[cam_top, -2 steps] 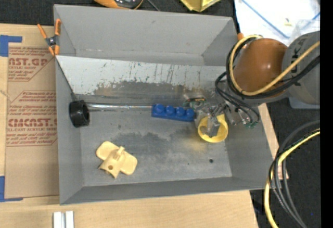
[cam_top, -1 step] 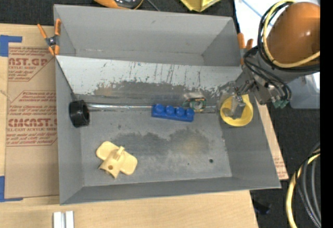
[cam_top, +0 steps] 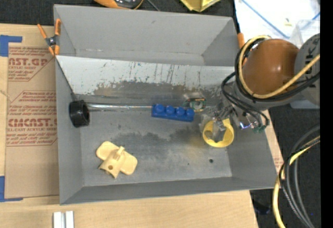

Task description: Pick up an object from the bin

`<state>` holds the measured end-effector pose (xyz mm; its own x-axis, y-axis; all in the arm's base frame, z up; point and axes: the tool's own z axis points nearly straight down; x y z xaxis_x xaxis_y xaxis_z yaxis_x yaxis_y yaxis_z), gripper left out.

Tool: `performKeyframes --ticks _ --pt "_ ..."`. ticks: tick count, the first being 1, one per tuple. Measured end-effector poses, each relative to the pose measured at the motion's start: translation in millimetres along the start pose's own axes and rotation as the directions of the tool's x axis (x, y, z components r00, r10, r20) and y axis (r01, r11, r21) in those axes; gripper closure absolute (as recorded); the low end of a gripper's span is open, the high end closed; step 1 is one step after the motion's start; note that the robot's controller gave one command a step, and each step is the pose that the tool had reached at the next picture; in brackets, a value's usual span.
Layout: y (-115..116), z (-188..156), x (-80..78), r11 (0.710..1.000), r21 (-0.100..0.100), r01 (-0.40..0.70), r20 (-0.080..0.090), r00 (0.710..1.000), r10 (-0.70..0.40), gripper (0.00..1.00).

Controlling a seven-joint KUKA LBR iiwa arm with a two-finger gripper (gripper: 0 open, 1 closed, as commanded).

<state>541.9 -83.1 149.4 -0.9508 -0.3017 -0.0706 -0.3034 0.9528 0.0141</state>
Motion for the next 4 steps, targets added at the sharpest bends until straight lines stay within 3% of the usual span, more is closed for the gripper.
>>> performKeyframes --ticks 1,2,3,4 --pt "-7 -10 -6.2 1.0 0.004 -0.03 0.004 1.0 0.03 1.0" --pt "30 52 55.8 0.999 -0.012 0.044 -0.014 0.999 -0.044 1.0" --pt "29 49 53.4 1.0 -0.009 0.029 -0.009 1.0 -0.029 1.0" --pt "13 32 57.6 0.981 -0.01 0.192 -0.007 0.981 -0.193 0.0"
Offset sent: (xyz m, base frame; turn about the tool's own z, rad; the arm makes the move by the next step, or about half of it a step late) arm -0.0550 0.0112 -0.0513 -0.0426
